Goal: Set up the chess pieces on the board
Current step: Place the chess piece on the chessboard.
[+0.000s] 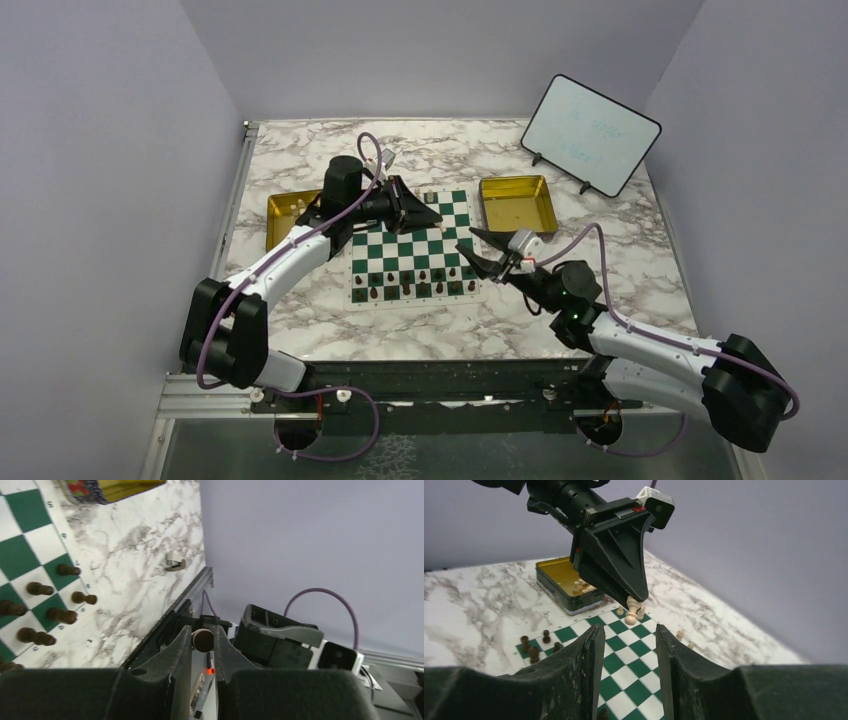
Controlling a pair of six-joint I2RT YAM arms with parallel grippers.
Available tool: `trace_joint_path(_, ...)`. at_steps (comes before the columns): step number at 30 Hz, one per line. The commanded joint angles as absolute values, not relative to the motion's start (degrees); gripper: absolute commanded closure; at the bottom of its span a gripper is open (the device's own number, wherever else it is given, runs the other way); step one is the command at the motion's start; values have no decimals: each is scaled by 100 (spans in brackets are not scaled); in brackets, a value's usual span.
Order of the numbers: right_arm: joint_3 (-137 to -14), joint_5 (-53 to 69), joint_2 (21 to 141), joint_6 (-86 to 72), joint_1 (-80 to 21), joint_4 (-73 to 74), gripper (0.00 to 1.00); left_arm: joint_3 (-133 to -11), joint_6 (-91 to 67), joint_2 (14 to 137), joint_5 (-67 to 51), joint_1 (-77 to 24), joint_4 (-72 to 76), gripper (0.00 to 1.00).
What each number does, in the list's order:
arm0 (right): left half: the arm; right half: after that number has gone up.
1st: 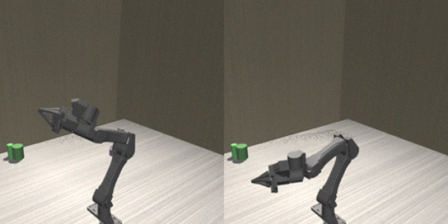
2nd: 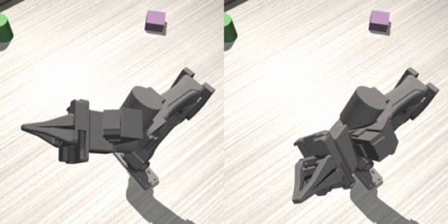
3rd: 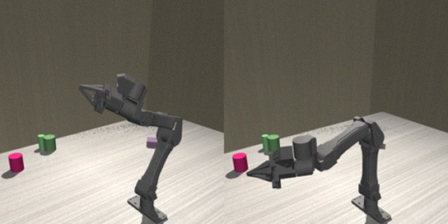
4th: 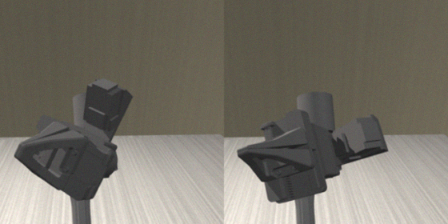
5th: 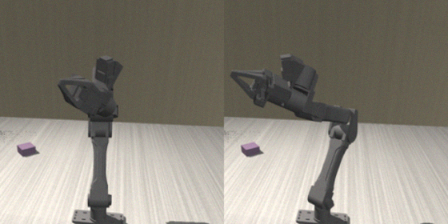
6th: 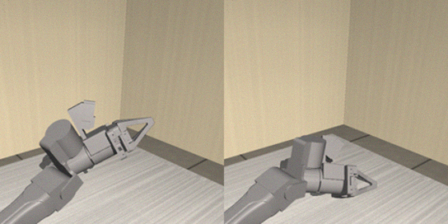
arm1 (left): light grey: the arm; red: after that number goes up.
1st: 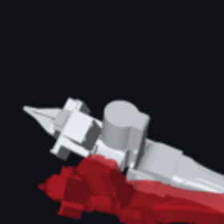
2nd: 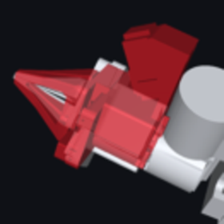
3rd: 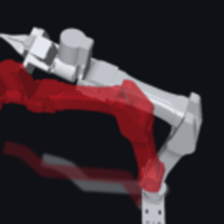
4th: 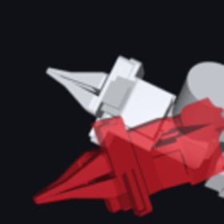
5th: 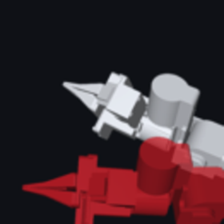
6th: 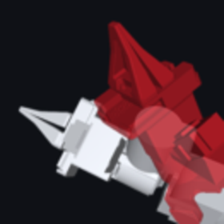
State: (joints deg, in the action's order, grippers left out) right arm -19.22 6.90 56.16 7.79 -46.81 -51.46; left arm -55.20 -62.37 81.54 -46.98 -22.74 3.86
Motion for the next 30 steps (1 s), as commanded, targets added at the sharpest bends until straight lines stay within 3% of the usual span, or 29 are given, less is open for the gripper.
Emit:
trace_joint_path(1, -2135, 1228, 5953, 3019, -4688, -5818, 54, -5488, -7348, 7937, -5199, -2285, 1613, 93)
trace_joint_path(10, -2549, 1375, 6678, 4249, -4685, -6054, 59, -5549, -7676, 7774, -5364, -2286, 1644, 93)
trace_joint_path(30, -2706, 1597, 7059, 4327, -4688, -6684, 65, -5414, -7790, 7678, -5348, -2292, 1661, 93)
